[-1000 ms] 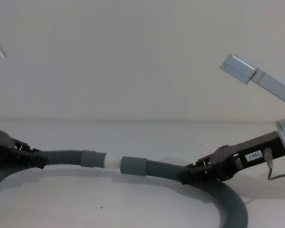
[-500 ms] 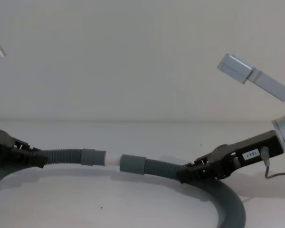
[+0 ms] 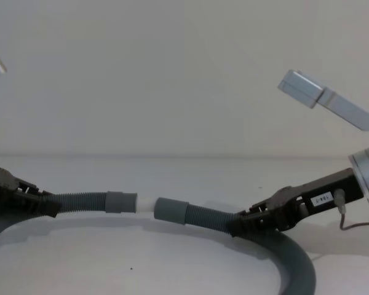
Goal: Use both hands to pick up one end of the pipe from the table, align the ends, and insert them.
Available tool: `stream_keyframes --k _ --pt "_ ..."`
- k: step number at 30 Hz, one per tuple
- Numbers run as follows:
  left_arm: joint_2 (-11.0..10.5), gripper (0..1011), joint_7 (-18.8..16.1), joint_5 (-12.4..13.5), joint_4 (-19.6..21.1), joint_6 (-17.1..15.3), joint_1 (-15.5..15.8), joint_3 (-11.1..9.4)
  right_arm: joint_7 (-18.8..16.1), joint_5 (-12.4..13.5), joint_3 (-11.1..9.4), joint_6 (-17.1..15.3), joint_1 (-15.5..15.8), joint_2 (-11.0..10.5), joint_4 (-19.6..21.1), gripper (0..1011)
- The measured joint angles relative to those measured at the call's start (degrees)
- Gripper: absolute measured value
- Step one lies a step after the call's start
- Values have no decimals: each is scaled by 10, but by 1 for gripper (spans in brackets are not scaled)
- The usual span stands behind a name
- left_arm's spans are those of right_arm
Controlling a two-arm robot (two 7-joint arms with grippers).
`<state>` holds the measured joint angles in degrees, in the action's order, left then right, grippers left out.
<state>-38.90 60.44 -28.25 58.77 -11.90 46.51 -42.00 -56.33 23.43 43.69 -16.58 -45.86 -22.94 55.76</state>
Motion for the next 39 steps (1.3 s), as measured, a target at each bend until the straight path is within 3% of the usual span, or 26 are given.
stream_keyframes --k 39 --pt "-11 290 1 -15 16 -6 -9 -1 13 23 10 -16 -19 9 -25 242"
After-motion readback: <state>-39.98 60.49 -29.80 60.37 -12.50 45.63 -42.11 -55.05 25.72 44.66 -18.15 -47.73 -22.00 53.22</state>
